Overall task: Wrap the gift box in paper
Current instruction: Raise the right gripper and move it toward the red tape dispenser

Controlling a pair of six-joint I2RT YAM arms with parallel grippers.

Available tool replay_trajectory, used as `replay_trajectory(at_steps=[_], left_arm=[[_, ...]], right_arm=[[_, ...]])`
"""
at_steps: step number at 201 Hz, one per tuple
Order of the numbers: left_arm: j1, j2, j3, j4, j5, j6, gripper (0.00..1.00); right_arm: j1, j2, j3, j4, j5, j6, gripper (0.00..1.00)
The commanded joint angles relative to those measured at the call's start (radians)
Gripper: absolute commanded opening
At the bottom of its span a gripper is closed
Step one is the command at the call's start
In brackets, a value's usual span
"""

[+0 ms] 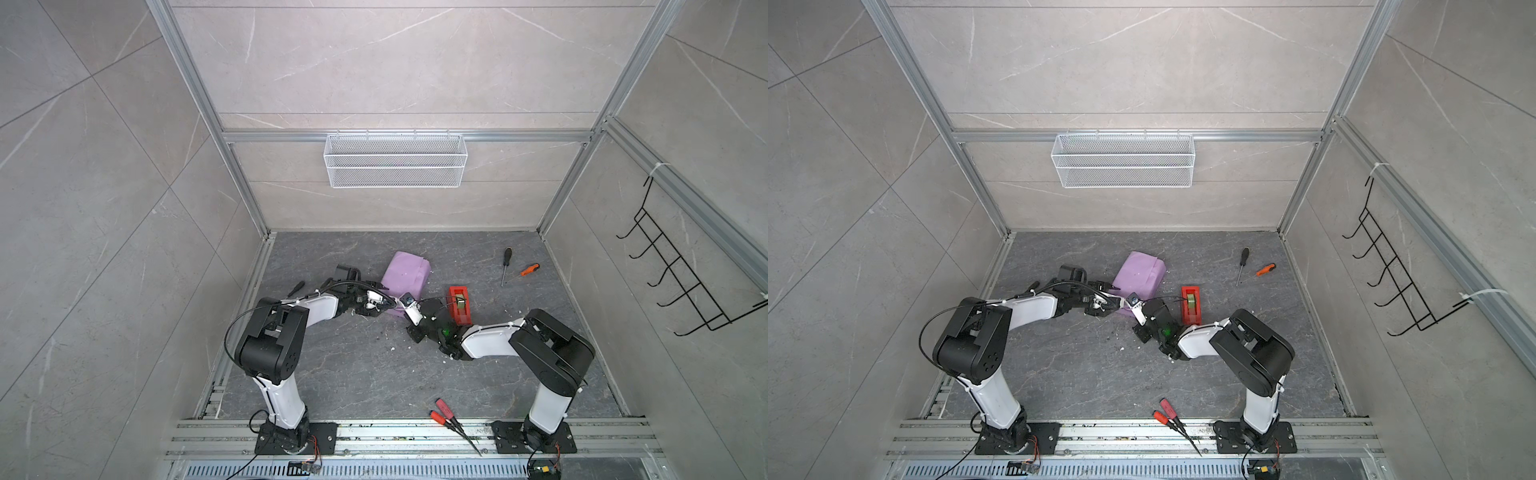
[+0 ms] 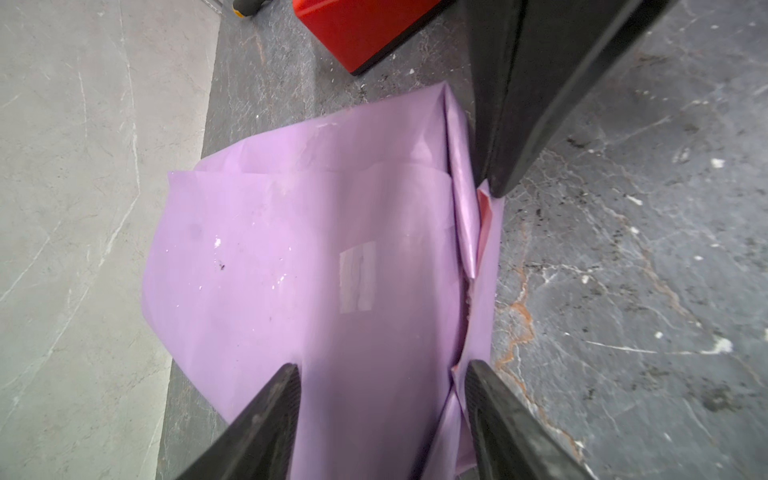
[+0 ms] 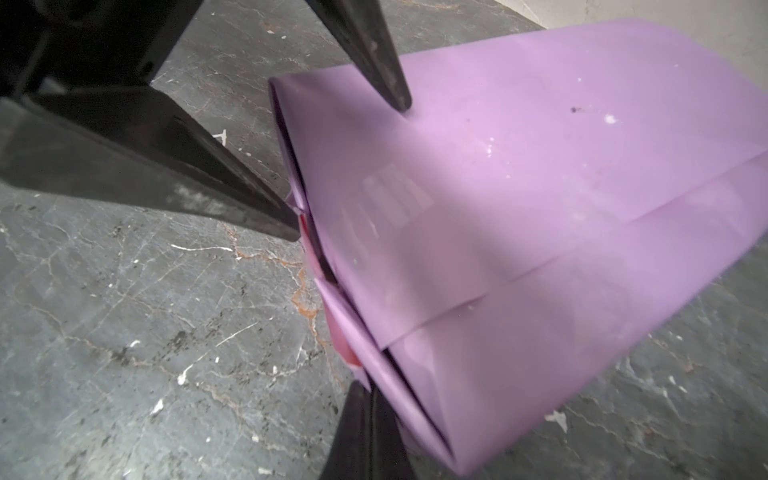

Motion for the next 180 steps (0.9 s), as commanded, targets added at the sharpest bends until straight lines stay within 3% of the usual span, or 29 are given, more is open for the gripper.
replay_trajectory(at_steps=[1, 19, 43, 71, 91, 103, 117, 121, 127, 153, 180], left_arm=[[-0.018, 0.047, -0.003, -0.073, -0.046, -0.074, 0.63], [-0.018, 0.047, -0.007, -0.056, -0.062, -0.091, 0.61], [-0.019, 0.048, -0.011, -0.040, -0.076, -0.114, 0.59], [-0.020, 0.057, -0.015, -0.005, -0.092, -0.142, 0.59], [-0.027, 0.057, -0.016, 0.001, -0.099, -0.152, 0.59], [-0.029, 0.057, -0.016, 0.006, -0.106, -0.151, 0.59], [-0.030, 0.055, -0.018, 0.008, -0.114, -0.152, 0.59], [-0.029, 0.054, -0.019, 0.009, -0.116, -0.152, 0.59], [-0.030, 0.052, -0.021, 0.009, -0.118, -0.152, 0.59], [-0.029, 0.047, -0.025, 0.008, -0.123, -0.148, 0.56], [-0.029, 0.044, -0.017, -0.014, -0.122, -0.150, 0.47]], right_arm=[[0.009, 0.014, 0.000, 0.055, -0.012, 0.030, 0.00], [0.009, -0.020, -0.016, 0.049, 0.007, 0.038, 0.03], [0.009, -0.120, -0.053, 0.005, 0.038, 0.071, 0.18], [0.009, -0.335, -0.104, -0.105, 0.111, 0.154, 0.31], [-0.008, -0.518, -0.093, -0.306, 0.217, 0.235, 0.41], [-0.045, -0.614, -0.055, -0.481, 0.289, 0.346, 0.57], [-0.118, -0.687, 0.028, -0.742, 0.381, 0.533, 0.95], [-0.149, -0.699, 0.058, -0.822, 0.382, 0.574, 1.00], [-0.204, -0.709, 0.099, -0.914, 0.341, 0.601, 1.00], [-0.439, -0.679, 0.202, -1.097, -0.081, 0.507, 1.00], [-0.591, -0.592, 0.219, -1.173, -0.351, 0.479, 0.95]])
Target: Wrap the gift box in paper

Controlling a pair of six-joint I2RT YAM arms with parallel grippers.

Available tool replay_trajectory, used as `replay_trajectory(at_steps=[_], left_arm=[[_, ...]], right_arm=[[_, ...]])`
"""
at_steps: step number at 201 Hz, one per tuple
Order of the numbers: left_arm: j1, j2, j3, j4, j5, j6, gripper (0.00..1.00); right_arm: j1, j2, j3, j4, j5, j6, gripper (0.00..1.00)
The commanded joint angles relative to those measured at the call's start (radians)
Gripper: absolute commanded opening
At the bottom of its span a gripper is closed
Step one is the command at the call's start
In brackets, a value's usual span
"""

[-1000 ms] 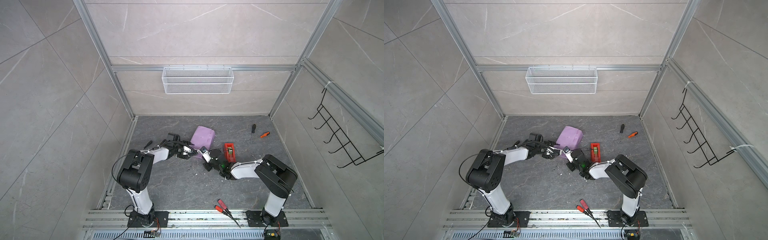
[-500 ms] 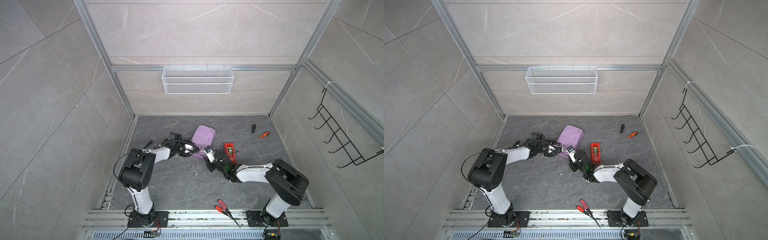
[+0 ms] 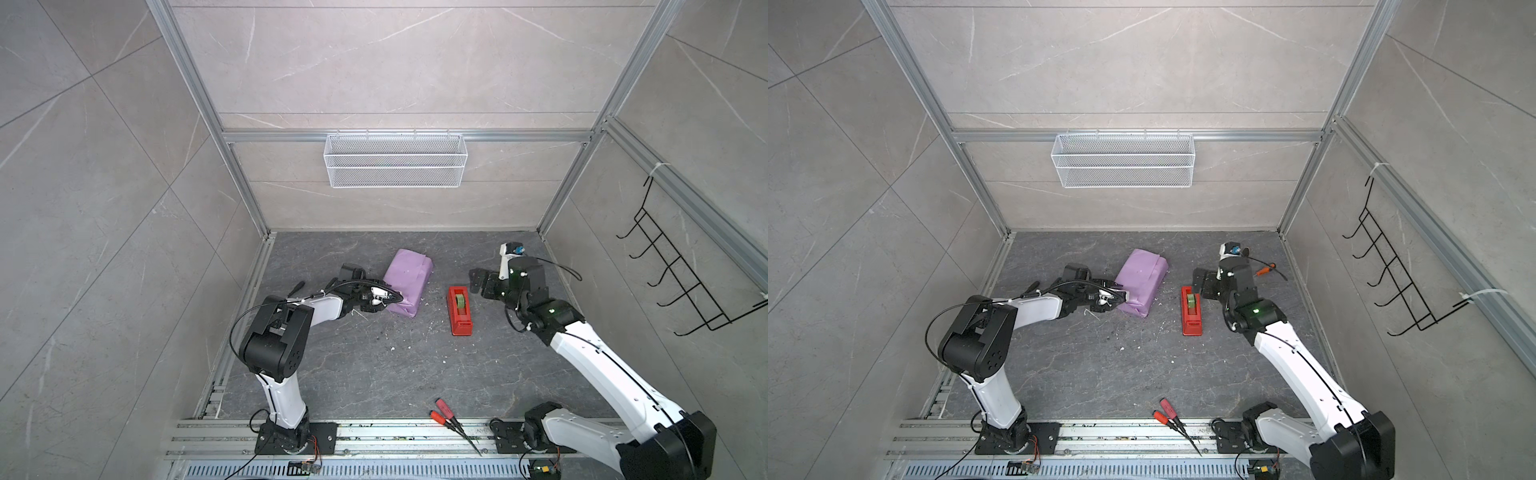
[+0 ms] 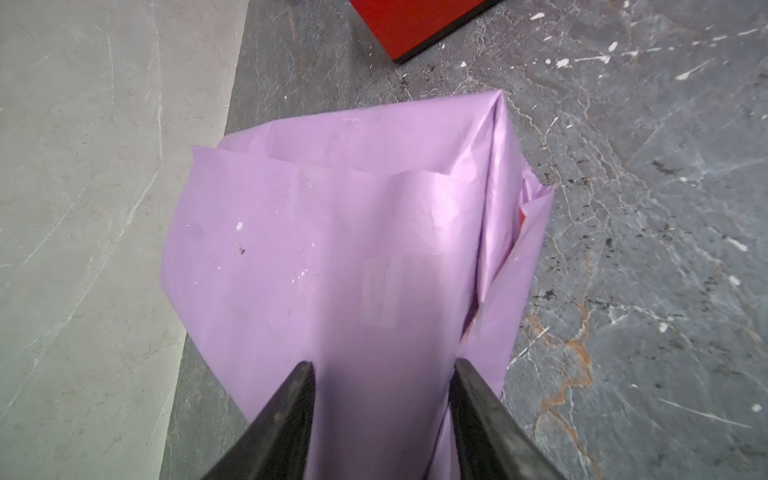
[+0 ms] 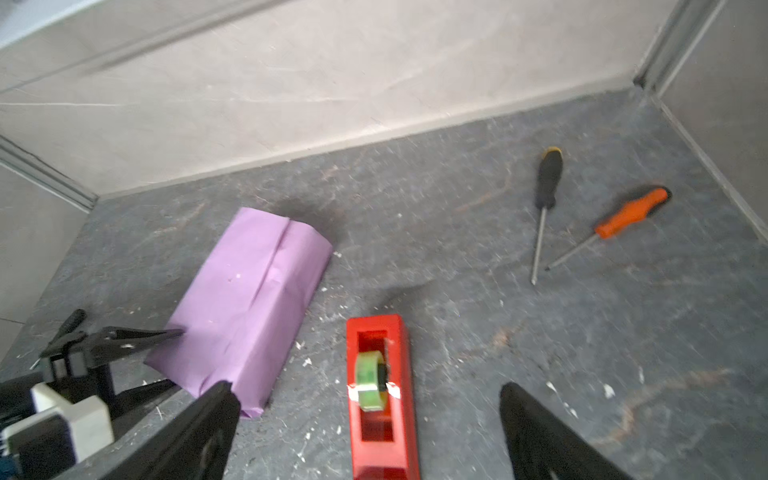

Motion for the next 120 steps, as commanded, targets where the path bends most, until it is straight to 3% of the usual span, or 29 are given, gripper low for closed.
replay_trajectory(at_steps=[1, 30, 92, 120], left_arm=[[-0.001, 0.026, -0.018, -0.119, -0.043, -0.034, 0.47], [-0.001, 0.026, -0.020, -0.123, -0.048, -0.025, 0.47], [-0.001, 0.025, -0.026, -0.129, -0.053, -0.012, 0.47], [-0.001, 0.026, -0.029, -0.129, -0.054, -0.008, 0.47]], right_arm=[[-0.089, 0.078, -0.003, -0.240, -0.330, 0.013, 0.95], [-0.172, 0.144, -0.051, -0.208, -0.515, 0.023, 0.71], [-0.226, 0.244, -0.096, -0.193, -0.708, -0.019, 0.61], [-0.225, 0.303, -0.089, -0.178, -0.749, -0.042, 0.51]])
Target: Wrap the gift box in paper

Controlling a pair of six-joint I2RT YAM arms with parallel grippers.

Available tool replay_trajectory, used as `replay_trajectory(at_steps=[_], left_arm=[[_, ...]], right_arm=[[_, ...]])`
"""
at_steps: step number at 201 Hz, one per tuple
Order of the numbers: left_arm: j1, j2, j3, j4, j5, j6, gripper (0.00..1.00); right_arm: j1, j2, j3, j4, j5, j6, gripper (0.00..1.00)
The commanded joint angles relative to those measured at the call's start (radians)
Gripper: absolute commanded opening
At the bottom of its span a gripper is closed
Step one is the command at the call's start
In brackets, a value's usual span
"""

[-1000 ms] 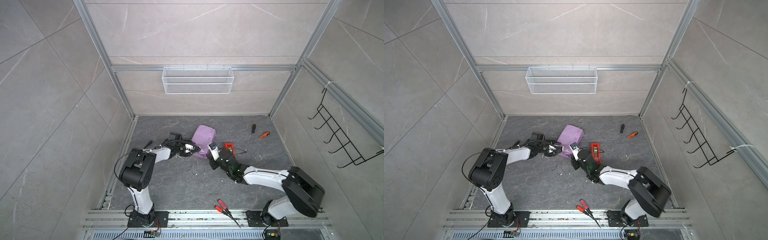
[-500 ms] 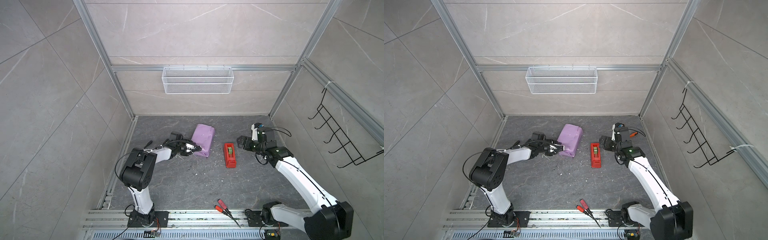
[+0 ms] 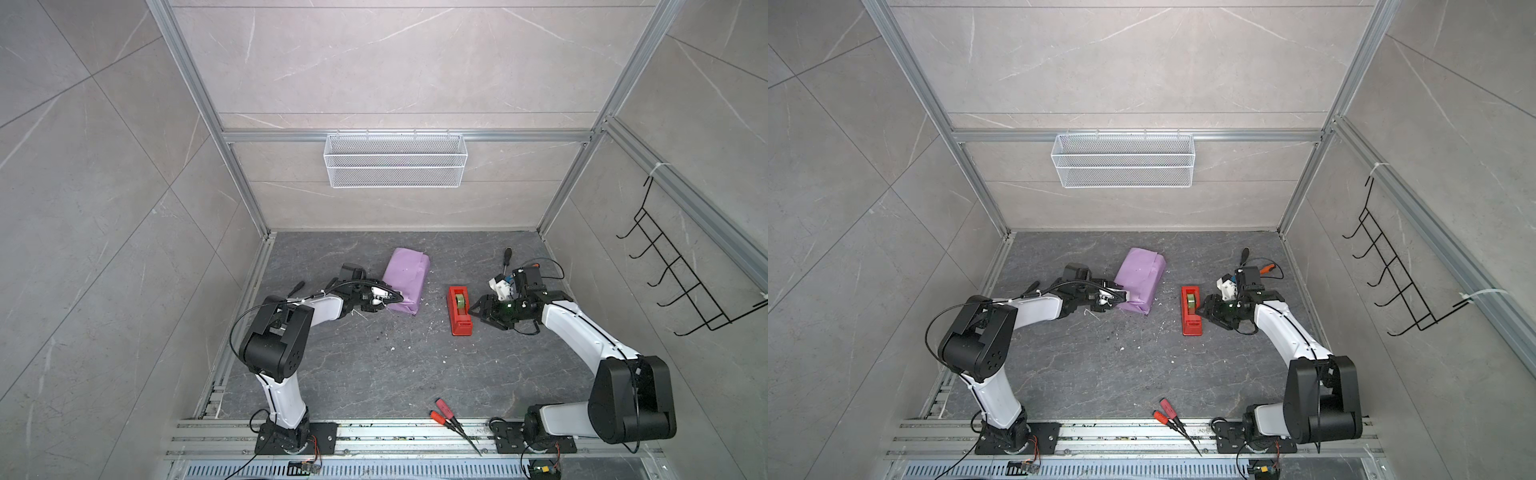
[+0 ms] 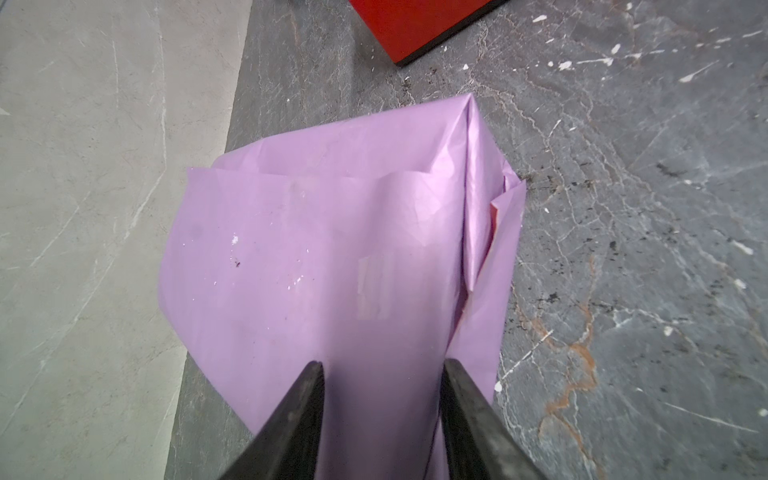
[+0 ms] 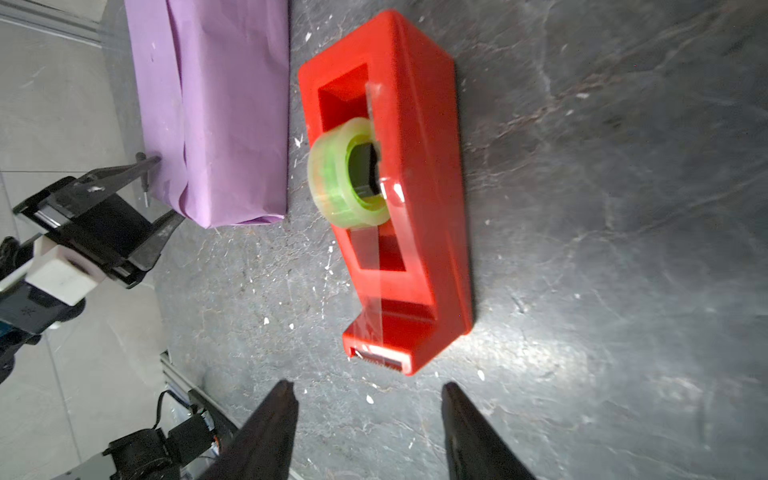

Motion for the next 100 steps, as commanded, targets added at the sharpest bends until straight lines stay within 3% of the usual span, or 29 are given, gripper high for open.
replay_trajectory(at_steps=[1, 100], left_arm=[[0.000, 0.027, -0.029, -0.131, -0.052, -0.010, 0.47], [0.000, 0.032, -0.031, -0.128, -0.051, -0.007, 0.47]], right_arm=[[-0.001, 0.049, -0.003, 0.007, -0.093, -0.028, 0.51], [-0.001, 0.252, 0.061, 0.086, -0.176, -0.072, 0.42]])
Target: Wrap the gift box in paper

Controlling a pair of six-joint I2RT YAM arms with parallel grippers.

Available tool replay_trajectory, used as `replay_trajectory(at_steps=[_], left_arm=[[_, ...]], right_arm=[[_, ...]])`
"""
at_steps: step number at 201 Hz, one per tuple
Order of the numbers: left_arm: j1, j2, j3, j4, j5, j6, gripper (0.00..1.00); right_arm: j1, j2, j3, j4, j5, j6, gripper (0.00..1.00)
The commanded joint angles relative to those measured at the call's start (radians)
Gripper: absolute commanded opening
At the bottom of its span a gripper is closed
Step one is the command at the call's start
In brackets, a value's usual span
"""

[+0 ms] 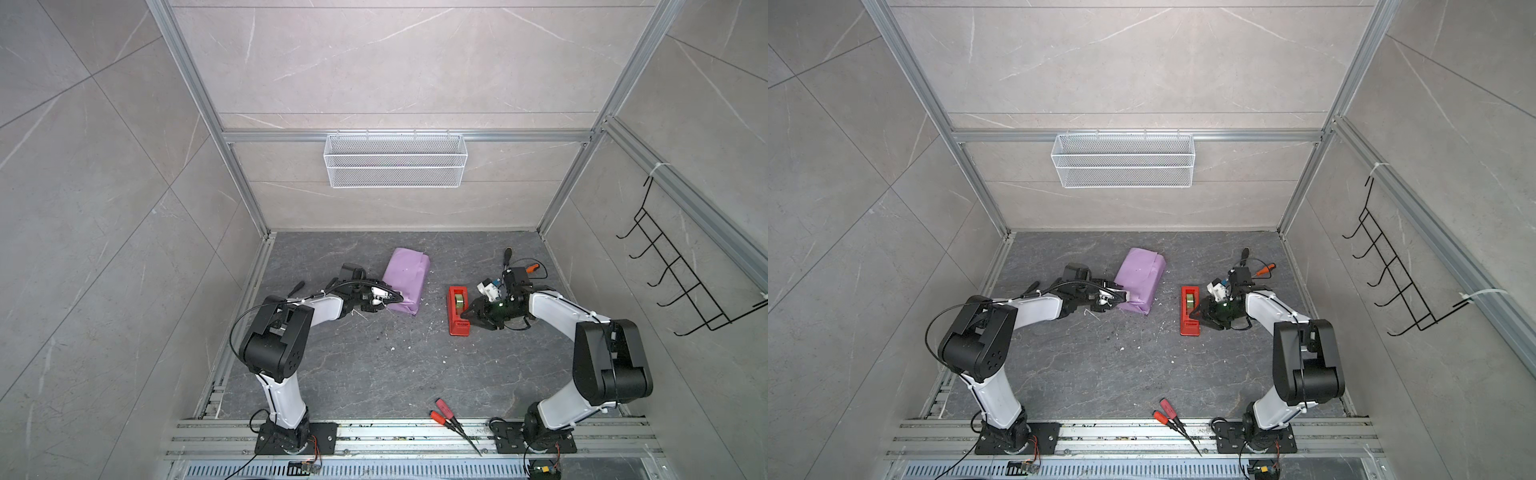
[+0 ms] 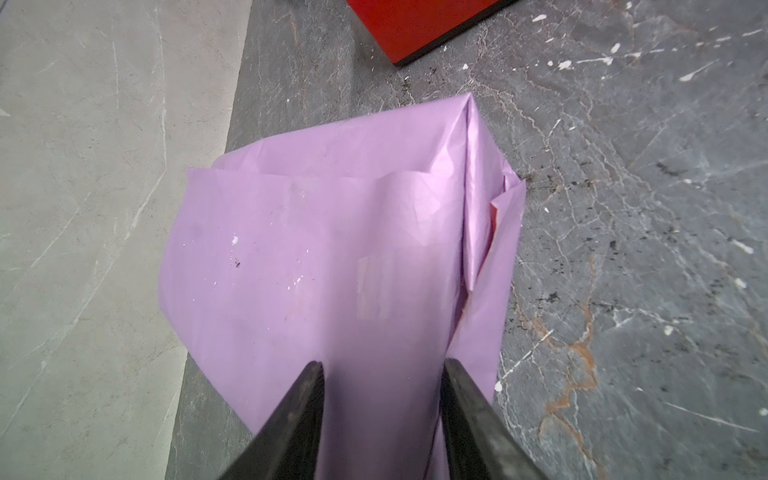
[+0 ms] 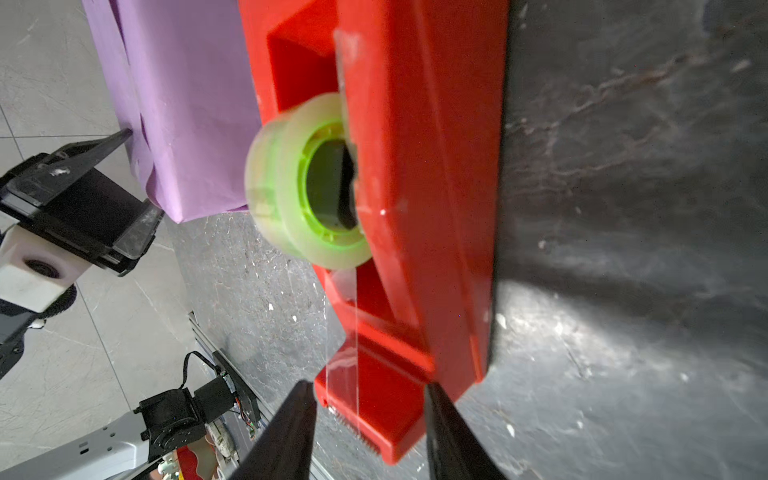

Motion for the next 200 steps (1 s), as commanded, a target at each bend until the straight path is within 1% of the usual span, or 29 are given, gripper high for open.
replay_trajectory(at_steps=[1, 10, 19, 50, 83, 104, 180, 200], left_arm=[[0.000, 0.033, -0.030, -0.128, -0.051, -0.009, 0.47], [0.000, 0.033, -0.031, -0.128, -0.052, -0.008, 0.47], [0.000, 0.034, -0.032, -0.127, -0.052, -0.008, 0.47], [0.000, 0.036, -0.032, -0.127, -0.052, -0.007, 0.47], [0.000, 0.034, -0.034, -0.127, -0.052, -0.006, 0.47], [-0.001, 0.031, -0.035, -0.127, -0.052, -0.004, 0.47], [-0.001, 0.033, -0.035, -0.125, -0.053, -0.004, 0.47], [-0.001, 0.031, -0.036, -0.124, -0.053, -0.002, 0.47]], right_arm=[[0.000, 0.037, 0.026, 0.031, -0.056, -0.022, 0.42], [0.001, 0.043, 0.029, 0.034, -0.067, -0.021, 0.39], [0.001, 0.040, 0.032, 0.031, -0.072, -0.020, 0.38], [0.001, 0.013, 0.042, 0.028, -0.078, -0.012, 0.38], [0.001, 0.048, 0.031, 0.044, -0.087, -0.008, 0.38], [0.001, 0.066, 0.006, 0.085, -0.100, 0.007, 0.37], [0.013, 0.121, -0.023, 0.160, -0.168, 0.047, 0.27], [0.022, 0.125, -0.013, 0.168, -0.176, 0.059, 0.21]])
